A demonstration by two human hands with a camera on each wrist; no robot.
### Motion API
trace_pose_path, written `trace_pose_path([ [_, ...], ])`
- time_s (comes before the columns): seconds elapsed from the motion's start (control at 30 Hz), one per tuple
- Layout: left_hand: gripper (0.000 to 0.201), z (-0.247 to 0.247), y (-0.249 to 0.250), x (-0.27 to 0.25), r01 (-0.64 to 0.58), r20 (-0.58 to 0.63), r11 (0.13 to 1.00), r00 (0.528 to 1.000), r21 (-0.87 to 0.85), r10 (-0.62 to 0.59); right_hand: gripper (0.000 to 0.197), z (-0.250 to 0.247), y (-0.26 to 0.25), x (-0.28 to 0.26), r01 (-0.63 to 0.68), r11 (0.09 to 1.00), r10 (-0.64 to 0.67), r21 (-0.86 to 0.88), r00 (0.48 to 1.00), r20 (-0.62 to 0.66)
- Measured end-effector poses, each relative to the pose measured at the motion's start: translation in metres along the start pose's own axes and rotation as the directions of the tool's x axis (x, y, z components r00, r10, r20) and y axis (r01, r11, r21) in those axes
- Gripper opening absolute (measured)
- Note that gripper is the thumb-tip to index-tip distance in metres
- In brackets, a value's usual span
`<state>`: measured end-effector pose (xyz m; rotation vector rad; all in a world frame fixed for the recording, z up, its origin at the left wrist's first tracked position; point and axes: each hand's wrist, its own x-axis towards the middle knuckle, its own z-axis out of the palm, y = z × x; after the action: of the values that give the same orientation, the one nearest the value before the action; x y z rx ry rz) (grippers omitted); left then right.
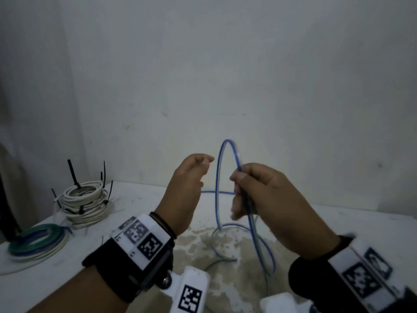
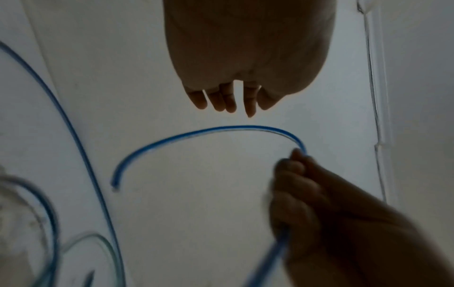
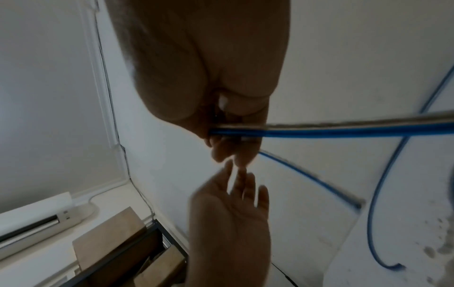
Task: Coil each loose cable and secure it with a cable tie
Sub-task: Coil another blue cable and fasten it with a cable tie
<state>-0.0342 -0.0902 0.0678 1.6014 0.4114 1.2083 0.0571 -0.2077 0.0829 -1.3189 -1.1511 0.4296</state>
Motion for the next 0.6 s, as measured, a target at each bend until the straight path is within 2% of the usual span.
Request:
trace_pose_path([
  [0.03,0.027,-0.008,-0.007,0.004,-0.059,-0.035,0.992,0.997,0.111,0.063,0.026,-0.004,-0.004,-0.001,-0.014,0.998,0.014,0.057,1.0,-0.001],
  [0.07,0.034,-0.015,-0.014,0.006,-0.155,-0.028,0.949,0.985,0.273,0.169,0.026,-0.008,-0.008,-0.002,-0.027,0.994,0.027,0.106,1.0,0.001],
  [0.1,0.039,-0.022,-0.022,0.009,-0.27,0.046,0.857,0.959,0.439,0.279,0.027,-0.012,-0.012,-0.002,-0.041,0.989,0.041,0.142,0.999,0.007],
  [0.17,0.047,-0.031,-0.036,0.012,-0.484,0.281,0.581,0.869,0.655,0.406,0.027,-0.017,-0.016,-0.002,-0.062,0.983,0.06,0.171,0.998,0.013],
  [0.2,0.051,-0.034,-0.041,0.013,-0.553,0.374,0.446,0.822,0.703,0.43,0.027,-0.02,-0.017,-0.001,-0.067,0.982,0.065,0.177,0.998,0.017],
  [0.27,0.057,-0.036,-0.044,0.013,-0.645,0.498,0.23,0.729,0.728,0.469,0.026,-0.023,-0.02,0.001,-0.079,0.977,0.076,0.198,0.997,0.025],
  [0.37,0.057,-0.033,-0.043,0.012,-0.791,0.726,-0.032,0.543,0.611,0.423,0.025,-0.026,-0.023,0.004,-0.104,0.961,0.096,0.255,0.994,0.043],
  [0.4,0.056,-0.031,-0.043,0.011,-0.815,0.782,-0.096,0.505,0.572,0.366,0.025,-0.027,-0.023,0.004,-0.112,0.956,0.102,0.271,0.994,0.049],
  [0.47,0.05,-0.027,-0.042,0.009,-0.825,0.835,-0.187,0.479,0.534,0.27,0.025,-0.029,-0.025,0.006,-0.128,0.946,0.114,0.299,0.991,0.064],
  [0.53,0.037,-0.024,-0.041,0.006,-0.832,0.857,-0.223,0.461,0.508,0.232,0.025,-0.031,-0.026,0.006,-0.141,0.94,0.125,0.311,0.99,0.072],
  [0.6,0.016,-0.021,-0.043,0.005,-0.859,0.883,-0.229,0.408,0.457,0.233,0.024,-0.034,-0.027,0.006,-0.156,0.935,0.138,0.318,0.987,0.076],
])
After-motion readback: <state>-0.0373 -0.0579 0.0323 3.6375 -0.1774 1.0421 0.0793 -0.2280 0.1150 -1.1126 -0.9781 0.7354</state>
